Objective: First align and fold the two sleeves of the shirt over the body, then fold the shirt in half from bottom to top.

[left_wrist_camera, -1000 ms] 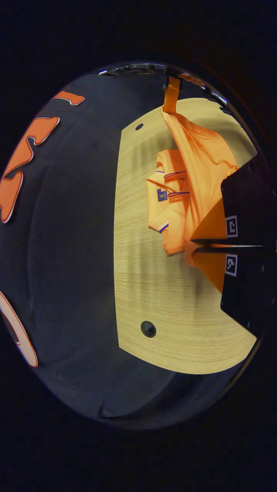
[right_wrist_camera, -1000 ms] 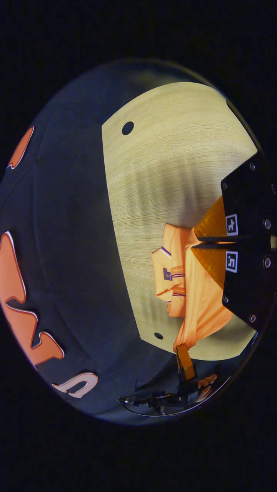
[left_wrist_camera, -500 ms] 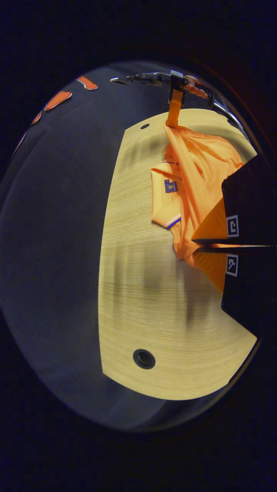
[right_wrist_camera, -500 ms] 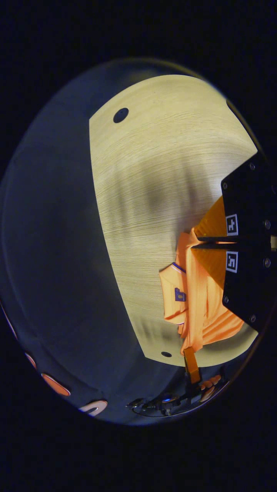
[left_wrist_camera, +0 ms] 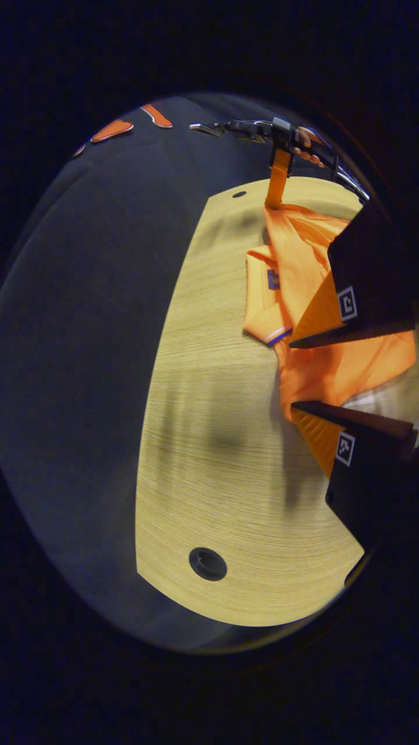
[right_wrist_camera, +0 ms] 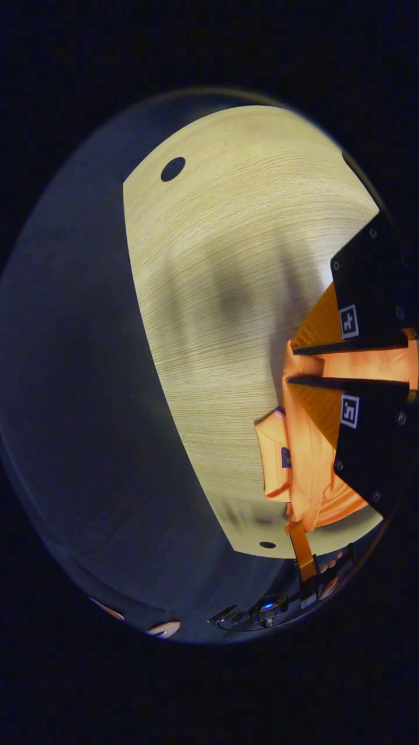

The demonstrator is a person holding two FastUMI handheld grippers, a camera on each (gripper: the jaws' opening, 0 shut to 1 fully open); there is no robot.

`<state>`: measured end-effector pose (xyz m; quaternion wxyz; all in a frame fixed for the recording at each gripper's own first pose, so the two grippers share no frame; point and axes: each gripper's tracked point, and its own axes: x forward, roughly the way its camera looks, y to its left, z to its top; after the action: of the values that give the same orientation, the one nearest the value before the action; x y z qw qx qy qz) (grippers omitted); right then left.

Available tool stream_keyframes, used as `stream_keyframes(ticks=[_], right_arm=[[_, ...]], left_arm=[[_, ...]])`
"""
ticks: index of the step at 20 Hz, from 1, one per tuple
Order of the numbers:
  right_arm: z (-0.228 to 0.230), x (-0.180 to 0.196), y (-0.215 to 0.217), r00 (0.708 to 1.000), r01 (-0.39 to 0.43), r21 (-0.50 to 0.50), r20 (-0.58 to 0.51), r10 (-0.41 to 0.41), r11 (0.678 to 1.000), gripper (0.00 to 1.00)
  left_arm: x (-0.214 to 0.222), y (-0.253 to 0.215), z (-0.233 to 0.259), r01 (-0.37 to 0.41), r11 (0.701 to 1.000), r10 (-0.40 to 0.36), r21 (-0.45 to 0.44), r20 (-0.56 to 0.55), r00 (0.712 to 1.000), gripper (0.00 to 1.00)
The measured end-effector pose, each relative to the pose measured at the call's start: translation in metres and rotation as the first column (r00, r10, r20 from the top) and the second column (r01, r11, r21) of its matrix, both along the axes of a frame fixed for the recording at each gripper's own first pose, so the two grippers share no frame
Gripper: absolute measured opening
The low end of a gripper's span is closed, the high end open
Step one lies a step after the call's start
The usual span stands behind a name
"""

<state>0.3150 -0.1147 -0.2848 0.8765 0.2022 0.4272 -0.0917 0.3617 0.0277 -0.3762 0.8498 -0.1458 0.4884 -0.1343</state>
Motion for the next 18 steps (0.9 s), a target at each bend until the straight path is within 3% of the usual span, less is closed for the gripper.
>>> stream_keyframes(ticks=[1, 3, 5, 6, 7, 8, 10, 18], right_arm=[[0.001, 0.001, -0.005, 1.0, 0.005, -0.008, 0.011, -0.005, 1.0, 0.25], [0.011, 0.001, -0.014, 0.999, 0.018, -0.026, 0.034, -0.017, 1.0, 0.39], [0.025, -0.002, -0.019, 0.998, 0.023, -0.048, 0.06, -0.02, 0.999, 0.57], [0.032, -0.005, -0.022, 0.997, 0.019, -0.064, 0.074, -0.014, 0.998, 0.73], [0.038, -0.007, -0.022, 0.996, 0.011, -0.079, 0.09, -0.004, 0.997, 0.73], [0.045, -0.01, -0.021, 0.995, 0.001, -0.093, 0.1, 0.008, 0.996, 0.83], [0.059, -0.017, -0.016, 0.991, -0.014, -0.116, 0.133, 0.029, 0.993, 0.92], [0.134, -0.073, 0.004, 0.954, -0.044, -0.183, 0.283, 0.095, 0.982, 0.98]], left_arm=[[0.001, -0.003, 0.003, 0.005, 1.0, -0.005, -0.008, 0.012, 1.0, 0.58], [0.002, -0.002, 0.008, 0.004, 1.0, -0.004, 0.008, 0.023, 1.0, 0.82], [0.005, 0.0, 0.014, -0.014, 0.999, 0.013, 0.037, 0.043, 0.999, 0.85], [0.006, 0.001, 0.021, -0.023, 0.999, 0.021, 0.036, 0.062, 0.998, 0.9], [0.006, 0.001, 0.028, -0.027, 0.999, 0.025, 0.034, 0.073, 0.997, 0.91], [0.006, 0.006, 0.033, -0.035, 0.998, 0.031, 0.048, 0.091, 0.995, 0.91], [0.005, 0.007, 0.051, -0.053, 0.998, 0.048, 0.037, 0.124, 0.991, 0.93], [-0.037, 0.017, 0.137, -0.139, 0.99, 0.136, 0.0, 0.231, 0.963, 0.93]])
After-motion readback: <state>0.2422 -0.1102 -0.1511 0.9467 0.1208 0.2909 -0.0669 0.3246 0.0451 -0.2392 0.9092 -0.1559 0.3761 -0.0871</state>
